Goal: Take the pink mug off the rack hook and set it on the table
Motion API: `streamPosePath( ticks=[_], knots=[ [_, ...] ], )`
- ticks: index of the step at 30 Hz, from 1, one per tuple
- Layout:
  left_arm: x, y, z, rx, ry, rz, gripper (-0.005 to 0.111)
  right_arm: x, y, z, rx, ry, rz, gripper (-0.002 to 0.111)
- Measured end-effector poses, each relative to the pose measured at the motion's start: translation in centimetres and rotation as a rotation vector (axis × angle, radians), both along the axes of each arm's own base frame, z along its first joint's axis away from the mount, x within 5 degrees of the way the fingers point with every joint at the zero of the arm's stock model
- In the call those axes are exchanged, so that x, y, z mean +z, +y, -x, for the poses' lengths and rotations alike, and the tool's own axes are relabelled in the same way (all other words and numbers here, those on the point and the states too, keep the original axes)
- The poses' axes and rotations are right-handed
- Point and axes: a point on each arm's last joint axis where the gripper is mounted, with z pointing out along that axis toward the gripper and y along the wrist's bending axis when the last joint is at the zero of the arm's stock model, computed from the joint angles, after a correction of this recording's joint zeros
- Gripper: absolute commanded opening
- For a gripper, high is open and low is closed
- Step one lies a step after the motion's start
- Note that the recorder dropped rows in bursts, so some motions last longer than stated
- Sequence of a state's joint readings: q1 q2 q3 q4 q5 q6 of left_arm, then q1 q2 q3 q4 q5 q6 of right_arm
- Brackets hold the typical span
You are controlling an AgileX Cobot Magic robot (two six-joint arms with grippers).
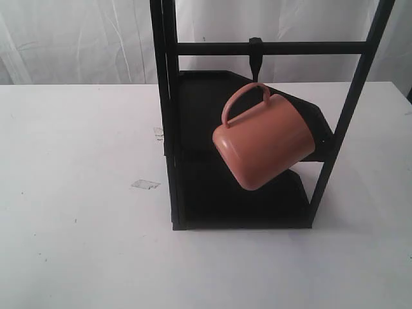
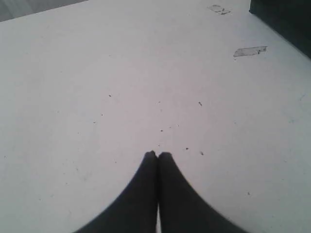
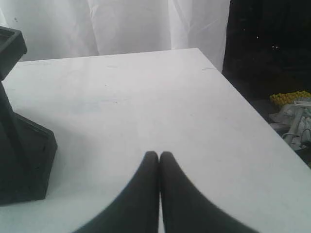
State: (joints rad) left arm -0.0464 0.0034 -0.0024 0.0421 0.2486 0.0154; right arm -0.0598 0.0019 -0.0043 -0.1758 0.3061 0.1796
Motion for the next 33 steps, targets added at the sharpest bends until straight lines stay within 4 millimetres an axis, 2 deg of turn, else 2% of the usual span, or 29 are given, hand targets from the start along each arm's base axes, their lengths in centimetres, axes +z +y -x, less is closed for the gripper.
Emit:
streamPosePath(
  ticks=[2,4,7,9,16,24,28,33],
  knots=[
    [0.1,0.0,0.0,-0.001,-0.007,-0.002,0.001,0.0,0.0,0.0,0.000,0.000,0.000,0.000],
    [0.8,-0.1,-0.3,0.012,-0.089,0.068,0.001,0.0,0.0,0.0,0.000,0.000,0.000,0.000],
    [2.0,-0.3,-0.5,0.075,-0.200,0.413,0.001,0.0,0.0,0.0,0.000,0.000,0.000,0.000],
    [2.4,-0.3,-0.6,0.098,-0.224,0.526,0.001,0.0,0.0,0.0,0.000,0.000,0.000,0.000],
    [3.4,0.0,-0.6,0.106,-0.342,0.592,0.001,0.0,0.0,0.0,0.000,0.000,0.000,0.000],
    [7.2,1.0,0.2,0.090,-0.779,0.621,0.001,0.0,0.0,0.0,0.000,0.000,0.000,0.000],
    [10.3,1.1,1.1,0.065,-0.890,0.637,0.001,0.0,0.0,0.0,0.000,0.000,0.000,0.000],
    [16.5,1.2,3.0,0.012,-1.055,0.672,0.001,0.0,0.0,0.0,0.000,0.000,0.000,0.000]
  ],
)
